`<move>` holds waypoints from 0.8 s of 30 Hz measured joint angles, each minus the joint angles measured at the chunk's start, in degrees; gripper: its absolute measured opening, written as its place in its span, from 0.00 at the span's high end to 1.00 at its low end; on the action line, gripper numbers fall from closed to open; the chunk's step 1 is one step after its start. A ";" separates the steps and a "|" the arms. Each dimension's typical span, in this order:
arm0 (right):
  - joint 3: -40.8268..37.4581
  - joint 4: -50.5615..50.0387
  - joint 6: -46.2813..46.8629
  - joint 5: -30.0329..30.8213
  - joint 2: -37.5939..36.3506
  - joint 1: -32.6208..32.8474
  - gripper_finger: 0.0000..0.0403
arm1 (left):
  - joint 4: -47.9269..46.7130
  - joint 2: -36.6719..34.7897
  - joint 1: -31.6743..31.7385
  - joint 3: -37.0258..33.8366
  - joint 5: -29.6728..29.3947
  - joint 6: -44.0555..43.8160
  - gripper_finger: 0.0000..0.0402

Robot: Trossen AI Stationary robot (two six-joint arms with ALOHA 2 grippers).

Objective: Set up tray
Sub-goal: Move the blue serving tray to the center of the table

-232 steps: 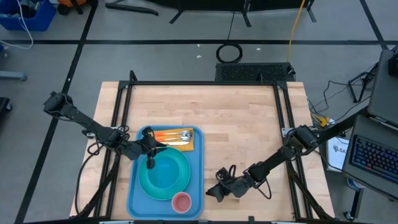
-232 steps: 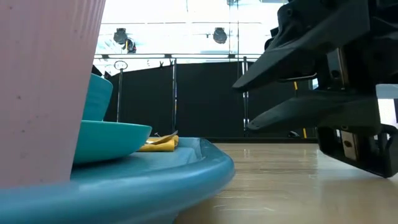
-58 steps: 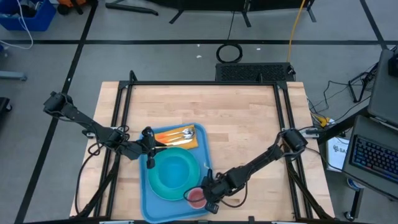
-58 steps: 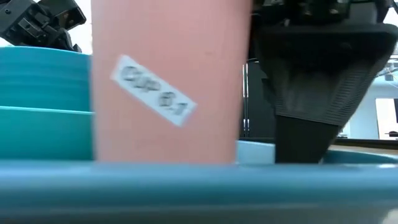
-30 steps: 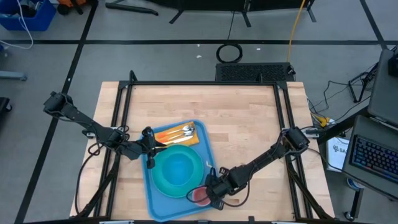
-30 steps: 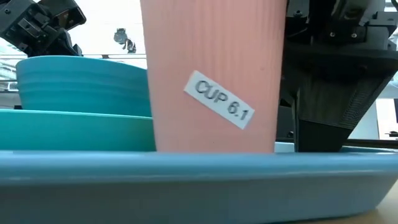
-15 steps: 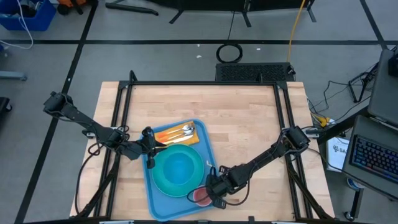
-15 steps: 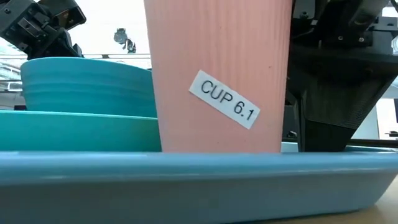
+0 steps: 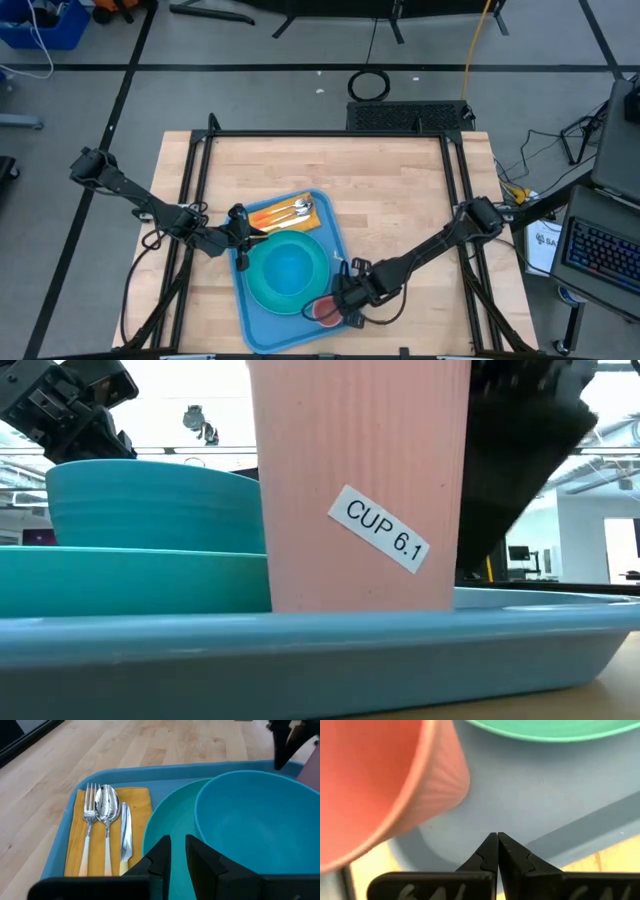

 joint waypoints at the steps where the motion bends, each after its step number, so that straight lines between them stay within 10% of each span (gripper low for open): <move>1: 0.00 -0.20 0.05 0.00 -0.56 0.02 1.00 | -0.11 0.00 0.00 0.00 -0.02 0.04 0.84; 12: 0.04 -2.29 5.62 6.15 -6.47 1.15 0.97 | -7.57 0.00 0.04 0.00 4.98 -4.27 0.84; 24: 0.07 -5.76 4.62 29.50 -8.20 7.65 1.00 | -5.89 0.00 -9.05 0.02 -2.77 5.18 0.98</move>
